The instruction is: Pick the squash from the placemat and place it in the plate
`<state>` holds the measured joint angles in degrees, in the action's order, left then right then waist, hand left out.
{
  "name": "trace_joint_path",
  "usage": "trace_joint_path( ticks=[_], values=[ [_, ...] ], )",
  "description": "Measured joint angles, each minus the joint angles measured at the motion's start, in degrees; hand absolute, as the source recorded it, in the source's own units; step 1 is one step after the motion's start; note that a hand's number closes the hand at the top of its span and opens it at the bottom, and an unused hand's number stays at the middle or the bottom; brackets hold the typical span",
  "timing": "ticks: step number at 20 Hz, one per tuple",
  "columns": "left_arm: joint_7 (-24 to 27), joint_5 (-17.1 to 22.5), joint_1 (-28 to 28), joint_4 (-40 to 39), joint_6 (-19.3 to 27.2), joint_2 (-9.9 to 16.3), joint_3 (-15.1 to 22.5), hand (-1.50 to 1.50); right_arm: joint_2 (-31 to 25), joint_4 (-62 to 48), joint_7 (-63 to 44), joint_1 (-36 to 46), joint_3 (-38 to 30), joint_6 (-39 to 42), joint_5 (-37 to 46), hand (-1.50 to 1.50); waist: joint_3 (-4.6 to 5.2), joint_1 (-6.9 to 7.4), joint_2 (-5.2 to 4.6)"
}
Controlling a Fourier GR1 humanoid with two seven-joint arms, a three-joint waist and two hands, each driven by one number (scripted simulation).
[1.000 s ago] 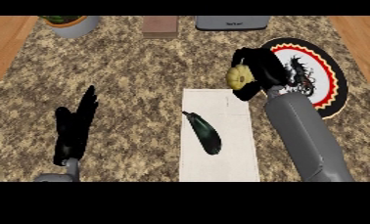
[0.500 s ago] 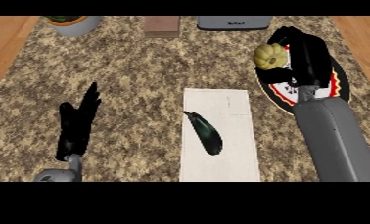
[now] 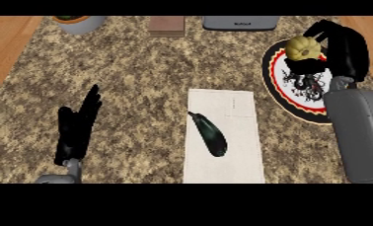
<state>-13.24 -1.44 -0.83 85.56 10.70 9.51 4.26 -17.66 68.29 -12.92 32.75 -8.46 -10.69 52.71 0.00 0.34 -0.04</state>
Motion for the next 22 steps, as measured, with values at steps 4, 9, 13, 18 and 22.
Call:
trace_joint_path(
  ticks=[4,9,13,18,22],
  values=[
    [0.08,-0.13,-1.47,-1.15,-0.42,-0.16,-1.03,0.00,-1.71,-8.14,3.13,2.07,-1.91,-1.69,-0.37,1.50,0.00,0.12,-0.06],
    [-0.03,-0.51,-1.33,-1.13,-0.78,-0.81,-0.80,0.00,-4.65,-18.68,7.04,4.47,-3.73,-0.43,-1.25,1.50,-0.03,0.42,-0.19],
    [0.42,-0.34,-2.09,-1.78,-1.45,-0.60,-1.36,0.00,-6.28,-28.37,10.89,6.97,-5.16,2.06,-2.69,1.50,-0.05,0.86,-0.38],
    [0.22,-1.24,-2.64,-2.12,-0.72,-1.58,-0.82,0.00,-8.52,-38.02,13.91,9.19,-5.29,8.35,-3.11,-1.50,-0.07,1.11,-0.49],
    [0.83,-1.57,-2.45,-2.67,-0.87,-1.95,-0.78,0.00,-10.20,-43.97,19.34,11.19,-5.72,10.96,-3.64,-1.50,-0.08,1.12,-0.49]
  ],
)
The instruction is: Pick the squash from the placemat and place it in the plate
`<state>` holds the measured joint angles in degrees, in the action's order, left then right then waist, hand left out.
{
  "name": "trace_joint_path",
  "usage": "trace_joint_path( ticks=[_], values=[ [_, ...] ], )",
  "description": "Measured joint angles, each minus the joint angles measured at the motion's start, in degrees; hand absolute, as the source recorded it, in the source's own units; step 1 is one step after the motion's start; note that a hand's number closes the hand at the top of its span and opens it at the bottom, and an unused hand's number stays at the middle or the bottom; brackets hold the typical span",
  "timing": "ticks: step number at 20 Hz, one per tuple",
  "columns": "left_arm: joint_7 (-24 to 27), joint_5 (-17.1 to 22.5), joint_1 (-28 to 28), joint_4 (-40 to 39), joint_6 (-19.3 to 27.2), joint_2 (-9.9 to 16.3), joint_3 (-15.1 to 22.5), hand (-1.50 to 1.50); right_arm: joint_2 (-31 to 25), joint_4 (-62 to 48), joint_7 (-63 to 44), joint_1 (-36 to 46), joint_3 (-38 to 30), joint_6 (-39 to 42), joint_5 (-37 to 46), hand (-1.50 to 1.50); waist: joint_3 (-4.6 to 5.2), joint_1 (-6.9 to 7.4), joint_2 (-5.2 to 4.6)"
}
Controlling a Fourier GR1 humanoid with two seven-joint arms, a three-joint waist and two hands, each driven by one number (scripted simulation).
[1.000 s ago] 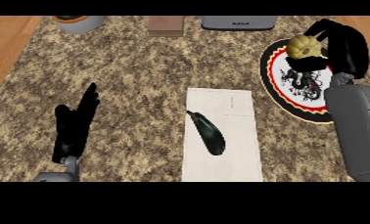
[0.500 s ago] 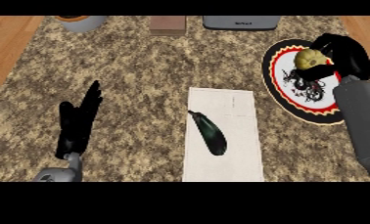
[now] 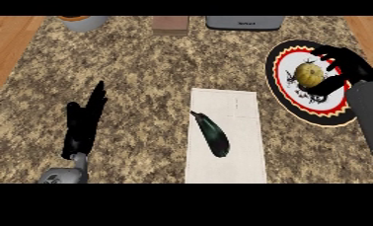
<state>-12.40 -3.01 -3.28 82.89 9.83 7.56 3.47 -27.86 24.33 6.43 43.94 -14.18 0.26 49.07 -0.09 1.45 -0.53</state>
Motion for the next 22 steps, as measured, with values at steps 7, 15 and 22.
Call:
trace_joint_path(
  ticks=[7,15,22],
  values=[
    [0.83,0.32,0.32,-0.59,-0.09,0.29,-1.10,0.00,-0.79,-0.24,14.84,0.05,-8.58,2.57,-10.60,-1.50,-0.07,-0.79,0.21],
    [-0.96,0.28,1.14,1.76,-0.31,0.23,-0.81,0.00,-3.39,-2.34,21.99,-0.64,-19.84,10.82,-24.24,-1.50,-0.03,-0.78,0.29],
    [-0.24,0.40,0.40,0.84,-1.53,0.87,-1.89,0.00,-5.65,-6.69,29.48,-2.80,-20.99,16.23,-27.56,-1.50,-0.03,-0.34,0.08]
  ],
)
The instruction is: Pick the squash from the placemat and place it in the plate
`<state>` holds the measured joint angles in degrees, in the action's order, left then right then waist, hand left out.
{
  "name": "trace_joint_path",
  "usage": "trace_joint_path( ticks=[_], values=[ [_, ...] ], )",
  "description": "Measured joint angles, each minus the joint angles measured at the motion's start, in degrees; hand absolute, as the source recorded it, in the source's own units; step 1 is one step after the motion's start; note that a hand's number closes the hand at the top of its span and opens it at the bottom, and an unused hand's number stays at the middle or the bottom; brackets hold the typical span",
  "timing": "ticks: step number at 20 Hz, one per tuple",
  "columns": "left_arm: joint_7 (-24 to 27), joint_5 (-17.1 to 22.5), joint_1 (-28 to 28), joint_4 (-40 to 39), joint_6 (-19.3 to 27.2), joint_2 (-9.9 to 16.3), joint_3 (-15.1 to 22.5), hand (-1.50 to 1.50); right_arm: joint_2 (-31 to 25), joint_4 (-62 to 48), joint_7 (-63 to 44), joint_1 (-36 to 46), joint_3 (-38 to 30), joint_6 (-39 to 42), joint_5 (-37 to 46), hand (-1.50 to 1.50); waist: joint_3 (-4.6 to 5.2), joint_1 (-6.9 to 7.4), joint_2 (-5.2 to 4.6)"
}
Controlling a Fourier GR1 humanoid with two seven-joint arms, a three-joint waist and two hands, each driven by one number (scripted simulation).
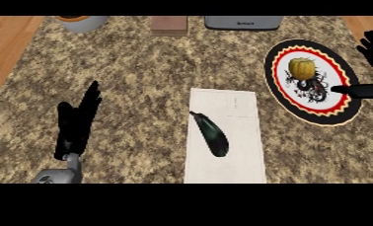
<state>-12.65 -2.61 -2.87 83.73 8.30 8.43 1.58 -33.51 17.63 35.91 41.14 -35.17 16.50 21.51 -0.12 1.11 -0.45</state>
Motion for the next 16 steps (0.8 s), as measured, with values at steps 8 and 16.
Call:
trace_joint_path(
  ticks=[8,16],
  values=[
    [-0.69,-1.47,0.29,0.81,0.70,-1.78,1.02,0.00,1.02,-2.02,4.71,-0.75,2.00,-1.26,-0.70,-1.50,0.02,0.07,0.04],
    [-0.99,-2.15,0.16,0.95,0.53,-2.01,0.66,0.00,1.35,-3.90,4.50,-1.14,3.55,-6.98,-0.50,-1.50,0.00,0.26,-0.05]
  ],
)
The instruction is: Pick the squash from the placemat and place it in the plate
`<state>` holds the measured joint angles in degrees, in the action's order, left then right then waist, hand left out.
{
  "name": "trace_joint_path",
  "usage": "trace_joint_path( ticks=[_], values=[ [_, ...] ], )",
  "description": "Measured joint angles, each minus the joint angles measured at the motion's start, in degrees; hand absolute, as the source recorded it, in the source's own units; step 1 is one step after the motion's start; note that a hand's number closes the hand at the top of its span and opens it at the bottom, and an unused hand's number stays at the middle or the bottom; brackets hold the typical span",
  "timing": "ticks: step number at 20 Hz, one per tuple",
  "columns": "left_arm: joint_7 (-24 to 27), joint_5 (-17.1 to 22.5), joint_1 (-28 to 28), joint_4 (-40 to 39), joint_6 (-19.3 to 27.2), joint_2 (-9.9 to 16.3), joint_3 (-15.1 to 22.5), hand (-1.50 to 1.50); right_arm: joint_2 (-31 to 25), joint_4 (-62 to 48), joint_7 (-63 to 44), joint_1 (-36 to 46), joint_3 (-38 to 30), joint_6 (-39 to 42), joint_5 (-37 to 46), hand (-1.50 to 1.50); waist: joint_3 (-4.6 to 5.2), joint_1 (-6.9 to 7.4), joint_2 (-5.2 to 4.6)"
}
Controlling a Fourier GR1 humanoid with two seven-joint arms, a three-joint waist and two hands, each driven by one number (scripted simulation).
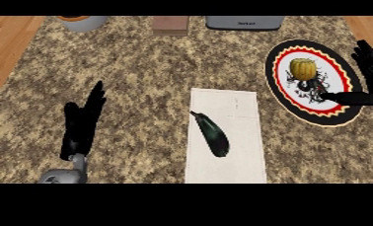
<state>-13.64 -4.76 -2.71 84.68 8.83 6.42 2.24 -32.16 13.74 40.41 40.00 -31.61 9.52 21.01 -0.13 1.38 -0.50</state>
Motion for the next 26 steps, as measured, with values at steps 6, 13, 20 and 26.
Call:
trace_joint_path(
  ticks=[6,13,20,26],
  values=[
    [0.06,-0.12,-0.42,-0.01,-0.37,-0.06,-0.42,0.00,-0.94,-1.59,0.38,-0.35,0.70,-2.58,0.17,-1.50,-0.02,0.14,-0.07],
    [2.26,-0.09,0.49,-1.47,-0.77,-0.59,-0.82,0.00,-2.82,-2.88,0.79,-1.67,1.27,-3.88,0.11,-1.50,-0.03,0.22,-0.12],
    [0.50,-0.71,-0.57,-0.77,-0.45,-1.00,-0.54,0.00,-5.37,-4.32,2.44,-4.09,0.51,-4.30,-0.80,-1.50,-0.09,0.50,-0.29],
    [1.31,-0.49,-1.02,-1.59,-1.09,-0.99,-0.84,0.00,-7.28,-4.96,2.97,-4.91,-0.71,-4.16,-2.16,-1.50,-0.15,0.63,-0.38]
  ],
)
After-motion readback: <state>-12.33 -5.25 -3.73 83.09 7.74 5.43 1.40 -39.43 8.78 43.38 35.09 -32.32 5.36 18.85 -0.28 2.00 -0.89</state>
